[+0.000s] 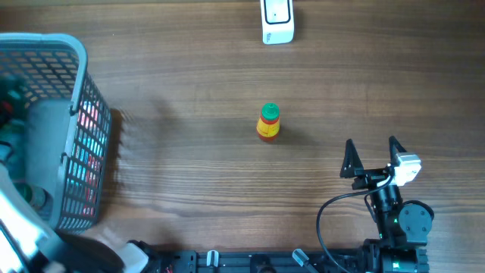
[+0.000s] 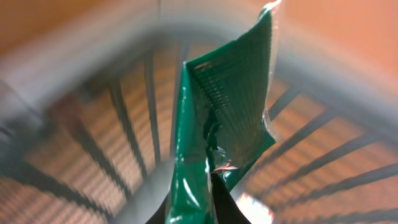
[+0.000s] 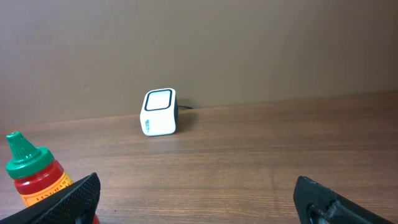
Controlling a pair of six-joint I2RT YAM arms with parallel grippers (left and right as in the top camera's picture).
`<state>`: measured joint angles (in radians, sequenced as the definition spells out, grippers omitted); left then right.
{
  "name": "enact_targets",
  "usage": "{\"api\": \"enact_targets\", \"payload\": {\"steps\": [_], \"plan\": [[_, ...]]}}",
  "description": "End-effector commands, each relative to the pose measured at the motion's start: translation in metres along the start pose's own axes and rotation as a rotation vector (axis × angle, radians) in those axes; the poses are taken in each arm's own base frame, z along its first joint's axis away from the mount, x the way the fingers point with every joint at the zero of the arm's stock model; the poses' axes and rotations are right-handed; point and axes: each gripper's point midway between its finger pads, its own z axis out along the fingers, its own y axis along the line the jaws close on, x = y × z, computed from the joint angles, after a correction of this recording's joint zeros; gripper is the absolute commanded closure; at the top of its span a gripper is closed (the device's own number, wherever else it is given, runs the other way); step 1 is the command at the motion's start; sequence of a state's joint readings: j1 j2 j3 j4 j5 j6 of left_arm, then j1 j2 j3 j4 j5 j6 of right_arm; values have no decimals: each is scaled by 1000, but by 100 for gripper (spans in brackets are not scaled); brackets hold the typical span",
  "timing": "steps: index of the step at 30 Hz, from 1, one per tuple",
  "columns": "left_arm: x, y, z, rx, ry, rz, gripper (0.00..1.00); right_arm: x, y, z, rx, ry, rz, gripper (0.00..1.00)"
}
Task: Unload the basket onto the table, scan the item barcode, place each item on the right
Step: 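Return the left gripper to the basket and grasp the green 3M glove pack, then lay the 3M glove pack flat on the table left of the bottle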
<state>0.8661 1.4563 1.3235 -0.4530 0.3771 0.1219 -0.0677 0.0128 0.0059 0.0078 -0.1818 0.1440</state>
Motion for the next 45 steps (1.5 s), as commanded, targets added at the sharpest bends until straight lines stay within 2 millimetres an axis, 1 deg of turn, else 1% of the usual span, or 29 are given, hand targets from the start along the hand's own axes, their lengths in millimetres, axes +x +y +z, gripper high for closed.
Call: {"api": "enact_targets", "payload": {"steps": [1, 2, 3, 4, 6, 8, 10, 13, 14, 15, 16, 17, 19, 20, 21, 23, 25, 26, 29, 31, 32, 34, 36, 39, 40, 42, 43, 44, 45], "plan": [[-93, -35, -89, 33, -314, -7, 96, -3, 0, -1, 2, -13, -13, 0], [-112, -44, -115, 56, -407, -66, 96, -3, 0, -1, 2, -13, -13, 0], [-125, -51, -135, 84, -470, -134, 96, -3, 0, -1, 2, -13, -13, 0], [-138, -65, -162, 157, -541, -243, 96, -3, 0, -1, 2, -13, -13, 0], [-146, -113, -209, 419, -558, -396, 96, -3, 0, -1, 2, -13, -13, 0], [-138, -154, -235, 604, -490, -467, 96, -3, 0, -1, 2, -13, -13, 0], [-128, -193, -252, 759, -404, -521, 96, -3, 0, -1, 2, -13, -13, 0], [-104, -258, -262, 953, -250, -469, 96, -3, 0, -1, 2, -13, -13, 0], [-88, -284, -260, 1015, -164, -434, 96, -3, 0, -1, 2, -13, -13, 0], [-76, -299, -255, 1037, -116, -391, 96, -3, 0, -1, 2, -13, -13, 0], [-52, -318, -242, 1045, -19, -335, 96, -3, 0, -1, 2, -13, -13, 0], [-32, -327, -229, 1026, 69, -313, 96, -3, 0, -1, 2, -13, -13, 0], [30, -345, -179, 878, 305, -283, 96, -3, 0, -1, 2, -13, -13, 0], [49, -349, -163, 821, 377, -280, 96, -3, 0, -1, 2, -13, -13, 0], [77, -357, -142, 758, 476, -266, 96, -3, 0, -1, 2, -13, -13, 0], [139, -385, -100, 678, 662, -198, 96, -3, 0, -1, 2, -13, -13, 0], [181, -405, -75, 646, 766, -160, 96, -3, 0, -1, 2, -13, -13, 0], [209, -414, -58, 615, 822, -136, 96, -3, 0, -1, 2, -13, -13, 0], [266, -411, -19, 366, 882, -180, 96, -3, 0, -1, 2, -13, -13, 0], [291, -415, -5, 253, 865, -200, 96, -3, 0, -1, 2, -13, -13, 0], [303, -421, -1, 202, 836, -225, 96, -3, 0, -1, 2, -13, -13, 0], [316, -432, 4, 114, 751, -292, 96, -3, 0, -1, 2, -13, -13, 0], [322, -438, 2, 78, 682, -302, 96, -3, 0, -1, 2, -13, -13, 0], [335, -458, -9, 123, 666, -269, 94, -3, 0, -1, 2, -13, -13, 0], [339, -461, -13, 131, 669, -257, 80, -3, 0, -1, 2, -13, -13, 0], [339, -461, -14, 125, 654, -247, 76, -3, 0, -1, 2, -13, -13, 0], [339, -461, -14, 131, 652, -231, 68, -3, 0, -1, 2, -13, -13, 0], [337, -460, -13, 139, 649, -208, 51, -3, 0, -1, 2, -13, -13, 0], [334, -460, -13, 150, 643, -186, 39, -3, 0, -1, 2, -13, -13, 0]]}}
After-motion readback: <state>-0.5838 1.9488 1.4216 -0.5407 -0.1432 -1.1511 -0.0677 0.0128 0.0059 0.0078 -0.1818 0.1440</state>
